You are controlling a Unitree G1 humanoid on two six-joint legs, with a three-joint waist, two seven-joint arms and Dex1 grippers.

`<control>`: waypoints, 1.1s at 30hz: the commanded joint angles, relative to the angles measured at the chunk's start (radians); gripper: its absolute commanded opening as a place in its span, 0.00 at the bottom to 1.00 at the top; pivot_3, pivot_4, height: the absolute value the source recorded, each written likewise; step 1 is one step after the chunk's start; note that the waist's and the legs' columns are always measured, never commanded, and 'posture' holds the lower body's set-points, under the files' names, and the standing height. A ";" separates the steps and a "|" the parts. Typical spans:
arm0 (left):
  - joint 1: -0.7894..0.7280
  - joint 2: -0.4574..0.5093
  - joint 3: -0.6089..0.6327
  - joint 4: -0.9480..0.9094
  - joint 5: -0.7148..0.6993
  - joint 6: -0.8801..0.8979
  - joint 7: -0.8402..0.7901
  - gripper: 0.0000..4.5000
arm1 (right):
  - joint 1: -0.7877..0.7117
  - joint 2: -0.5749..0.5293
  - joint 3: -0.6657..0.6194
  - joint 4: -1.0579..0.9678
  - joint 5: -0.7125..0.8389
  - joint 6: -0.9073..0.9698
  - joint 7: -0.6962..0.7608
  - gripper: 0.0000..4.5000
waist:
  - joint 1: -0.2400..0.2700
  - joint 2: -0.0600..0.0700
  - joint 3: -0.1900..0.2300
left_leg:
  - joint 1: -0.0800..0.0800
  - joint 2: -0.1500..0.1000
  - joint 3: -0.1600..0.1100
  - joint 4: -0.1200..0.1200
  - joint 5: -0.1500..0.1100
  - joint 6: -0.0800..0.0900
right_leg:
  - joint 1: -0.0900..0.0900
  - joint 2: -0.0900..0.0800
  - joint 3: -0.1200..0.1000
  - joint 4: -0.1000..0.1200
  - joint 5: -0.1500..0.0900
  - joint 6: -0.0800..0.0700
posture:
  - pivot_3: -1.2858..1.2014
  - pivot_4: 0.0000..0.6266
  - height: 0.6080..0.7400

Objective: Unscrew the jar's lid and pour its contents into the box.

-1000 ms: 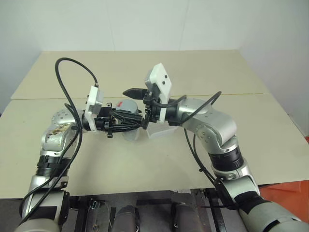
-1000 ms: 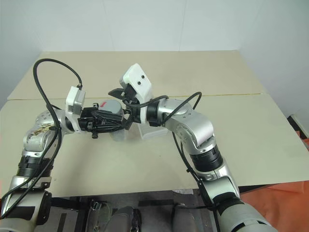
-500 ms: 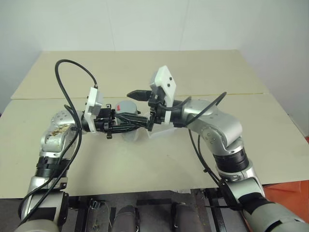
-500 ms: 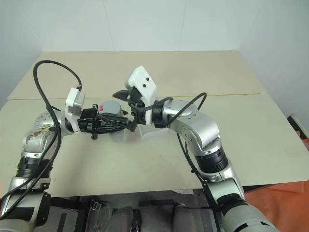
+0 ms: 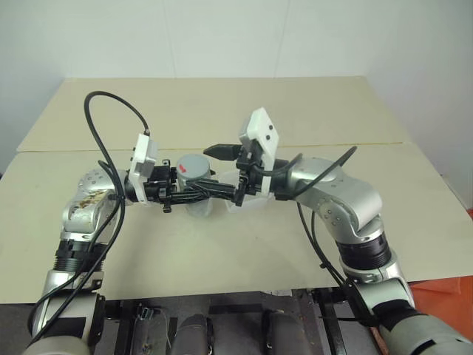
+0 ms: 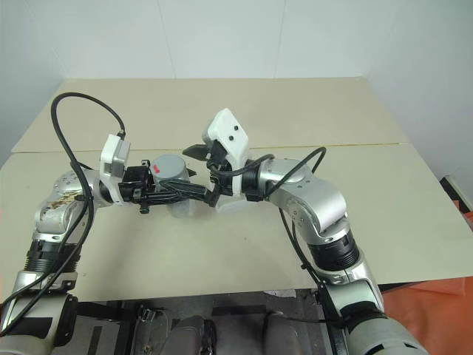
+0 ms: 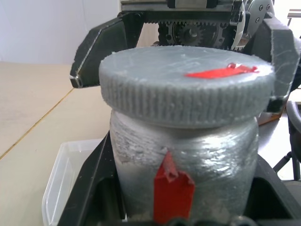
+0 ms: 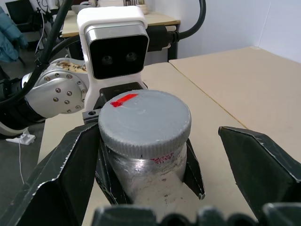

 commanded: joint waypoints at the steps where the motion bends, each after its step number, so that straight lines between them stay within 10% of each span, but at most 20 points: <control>1: -0.019 0.012 0.019 -0.036 -0.017 -0.003 -0.009 0.51 | 0.001 -0.018 -0.044 -0.036 0.013 0.001 0.000 1.00 | 0.000 0.000 0.000 | 0.000 0.000 0.000 0.000 0.000 0.000 | 0.000 0.000 0.000 0.000 0.000 0.000 | 0.52 0.24 1.00; 33: -0.037 -0.012 -0.004 0.005 0.039 -0.078 -0.007 0.51 | 0.013 -0.095 -0.096 -0.087 0.154 0.066 0.040 1.00 | 0.001 0.000 0.000 | 0.000 0.000 0.000 0.000 0.000 0.000 | 0.000 0.000 0.000 -0.001 0.000 0.000 | 0.52 0.24 1.00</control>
